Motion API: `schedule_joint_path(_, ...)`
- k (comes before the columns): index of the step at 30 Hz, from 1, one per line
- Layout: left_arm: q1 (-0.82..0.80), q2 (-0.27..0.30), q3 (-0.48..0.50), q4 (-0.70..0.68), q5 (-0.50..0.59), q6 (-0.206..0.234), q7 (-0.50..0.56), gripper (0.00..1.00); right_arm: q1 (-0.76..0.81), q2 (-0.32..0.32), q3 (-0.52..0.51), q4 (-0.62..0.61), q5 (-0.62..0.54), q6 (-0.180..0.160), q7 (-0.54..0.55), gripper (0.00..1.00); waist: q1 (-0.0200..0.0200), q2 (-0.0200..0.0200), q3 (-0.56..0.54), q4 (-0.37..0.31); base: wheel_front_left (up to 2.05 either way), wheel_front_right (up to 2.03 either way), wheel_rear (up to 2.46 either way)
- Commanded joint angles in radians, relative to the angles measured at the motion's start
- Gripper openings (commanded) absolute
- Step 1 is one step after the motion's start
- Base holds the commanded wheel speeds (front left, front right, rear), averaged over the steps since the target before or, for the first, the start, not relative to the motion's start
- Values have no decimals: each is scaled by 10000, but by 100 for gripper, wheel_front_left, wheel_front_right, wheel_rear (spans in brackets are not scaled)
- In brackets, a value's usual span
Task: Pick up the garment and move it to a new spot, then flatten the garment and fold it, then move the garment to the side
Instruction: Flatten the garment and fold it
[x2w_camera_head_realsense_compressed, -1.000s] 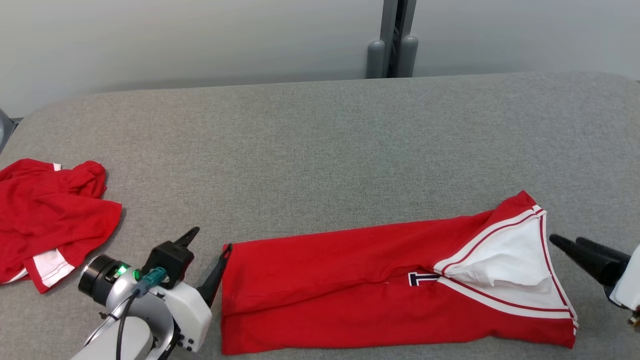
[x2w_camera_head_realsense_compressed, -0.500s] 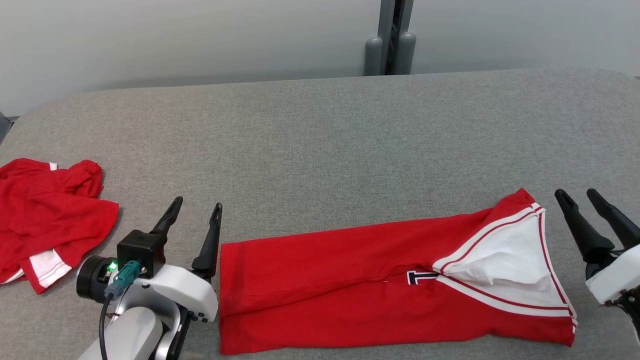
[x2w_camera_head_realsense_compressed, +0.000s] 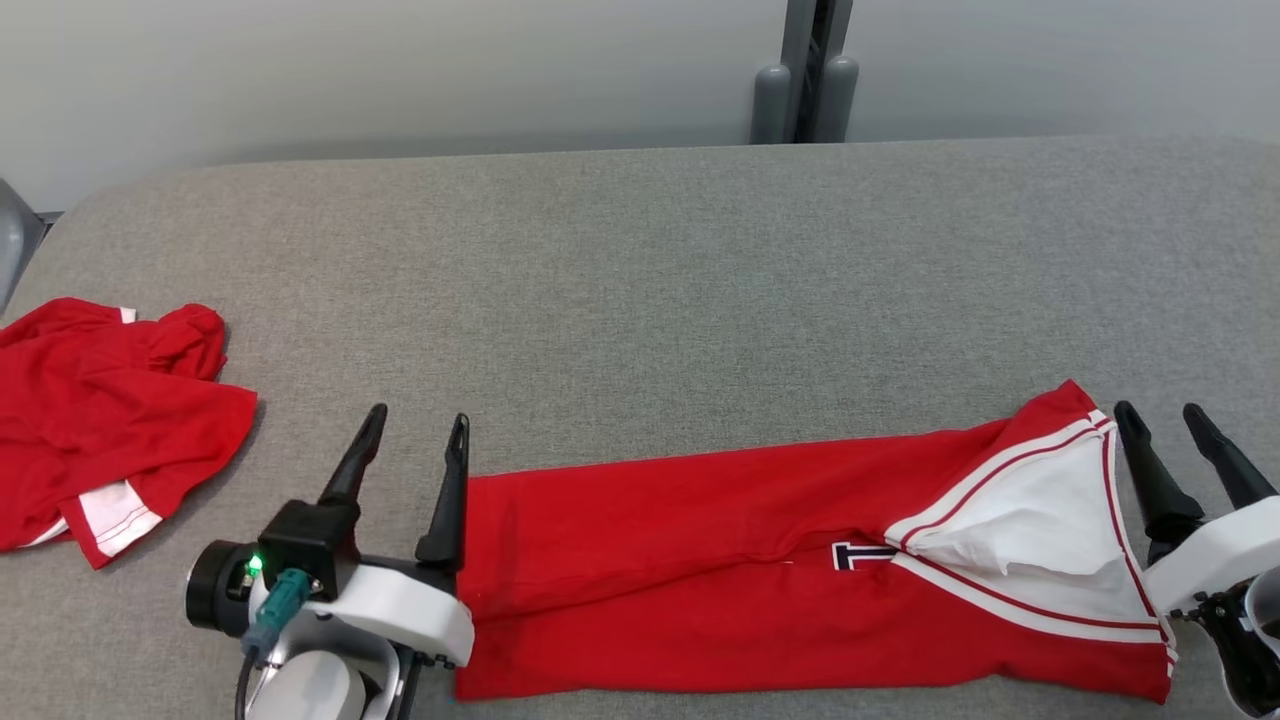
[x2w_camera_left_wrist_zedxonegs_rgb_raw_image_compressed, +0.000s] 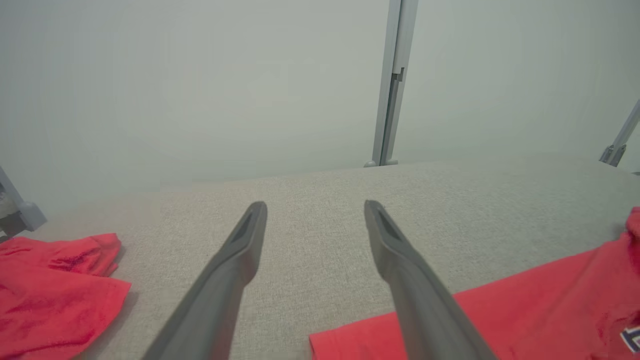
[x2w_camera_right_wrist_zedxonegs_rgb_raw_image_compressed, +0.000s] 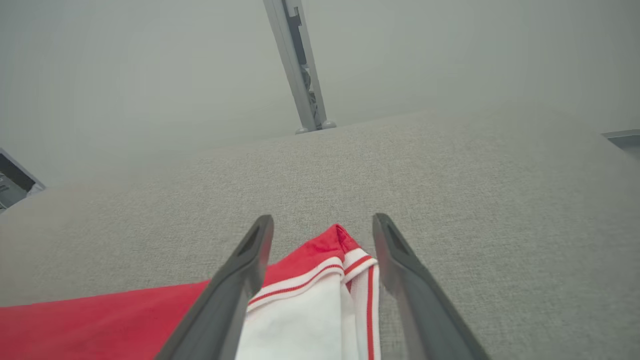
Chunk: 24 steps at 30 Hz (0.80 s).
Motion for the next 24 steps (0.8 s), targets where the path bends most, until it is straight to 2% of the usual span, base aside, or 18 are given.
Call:
schedule_joint_path(1, 203, -41, 92, 8, 167, -90, -33, 100, -81, -15, -52, 199, -74, 1, -123, 100, 1, -1, 7, 49, 0, 0, 0)
schedule_joint_path(5, 383, -381, 424, 155, 678, -468, -34, 100, -198, 87, -179, 1048, -176, 1, -265, 100, 1, -1, 58, 203, 0, 0, 0)
schedule_joint_path(15, 508, -877, 1302, 360, 1433, -1156, -35, 100, -138, 293, 143, 2611, 279, 1, 207, 100, 1, -1, 227, 433, 0, 0, 0)
schedule_joint_path(24, 614, -1180, 1826, 574, 1898, -1516, -36, 100, 121, 564, 716, 3096, 998, 1, 525, 100, 1, -1, 59, 317, 0, 0, 0)
